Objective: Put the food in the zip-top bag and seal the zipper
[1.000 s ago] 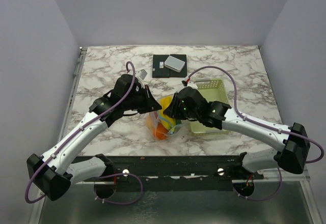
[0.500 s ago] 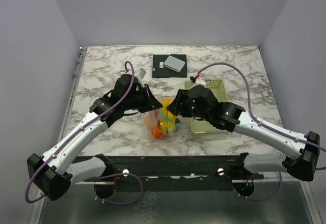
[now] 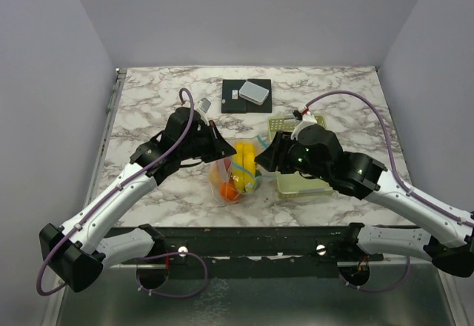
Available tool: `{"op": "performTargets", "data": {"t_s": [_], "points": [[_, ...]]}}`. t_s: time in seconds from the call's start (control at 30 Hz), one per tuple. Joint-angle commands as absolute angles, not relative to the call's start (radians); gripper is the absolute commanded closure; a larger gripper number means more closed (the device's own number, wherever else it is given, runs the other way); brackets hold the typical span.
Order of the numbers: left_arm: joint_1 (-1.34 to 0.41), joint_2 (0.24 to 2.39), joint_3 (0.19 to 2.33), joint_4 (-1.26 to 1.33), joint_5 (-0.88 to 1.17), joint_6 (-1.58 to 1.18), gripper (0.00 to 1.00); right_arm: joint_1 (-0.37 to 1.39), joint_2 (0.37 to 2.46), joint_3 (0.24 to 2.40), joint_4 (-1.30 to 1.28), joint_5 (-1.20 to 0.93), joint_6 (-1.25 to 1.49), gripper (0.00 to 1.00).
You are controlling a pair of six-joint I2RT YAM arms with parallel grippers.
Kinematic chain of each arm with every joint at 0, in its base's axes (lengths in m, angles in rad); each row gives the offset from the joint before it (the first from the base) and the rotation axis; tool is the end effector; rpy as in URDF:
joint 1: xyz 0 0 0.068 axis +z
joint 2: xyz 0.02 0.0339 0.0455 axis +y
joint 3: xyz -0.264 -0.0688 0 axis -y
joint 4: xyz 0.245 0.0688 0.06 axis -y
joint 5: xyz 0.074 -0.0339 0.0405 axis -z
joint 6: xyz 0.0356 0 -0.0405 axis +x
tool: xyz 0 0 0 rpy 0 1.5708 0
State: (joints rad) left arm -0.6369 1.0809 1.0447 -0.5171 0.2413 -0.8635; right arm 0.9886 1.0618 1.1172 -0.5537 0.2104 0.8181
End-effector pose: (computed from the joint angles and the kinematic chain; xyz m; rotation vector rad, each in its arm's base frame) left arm 0.1840 -0.1467 0.3405 -0.1065 2.3251 -1.0890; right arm 0.1317 0.1865 0.3655 -0.0493 2.1812 0.8741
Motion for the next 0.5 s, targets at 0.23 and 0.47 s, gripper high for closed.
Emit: {"op": "performTargets", "data": {"t_s": [0.23, 0.47], "points": [[-0.64, 1.075, 1.043, -0.437, 0.192, -0.909, 1.0, 1.043, 1.048, 1.057, -0.613, 0.008, 0.83, 0.54], [-0.64, 1.067, 1.046, -0.427, 0.182, -0.922, 1.0, 1.08, 1.104, 1.032, -0.596, 0.103, 0.871, 0.51]]}}
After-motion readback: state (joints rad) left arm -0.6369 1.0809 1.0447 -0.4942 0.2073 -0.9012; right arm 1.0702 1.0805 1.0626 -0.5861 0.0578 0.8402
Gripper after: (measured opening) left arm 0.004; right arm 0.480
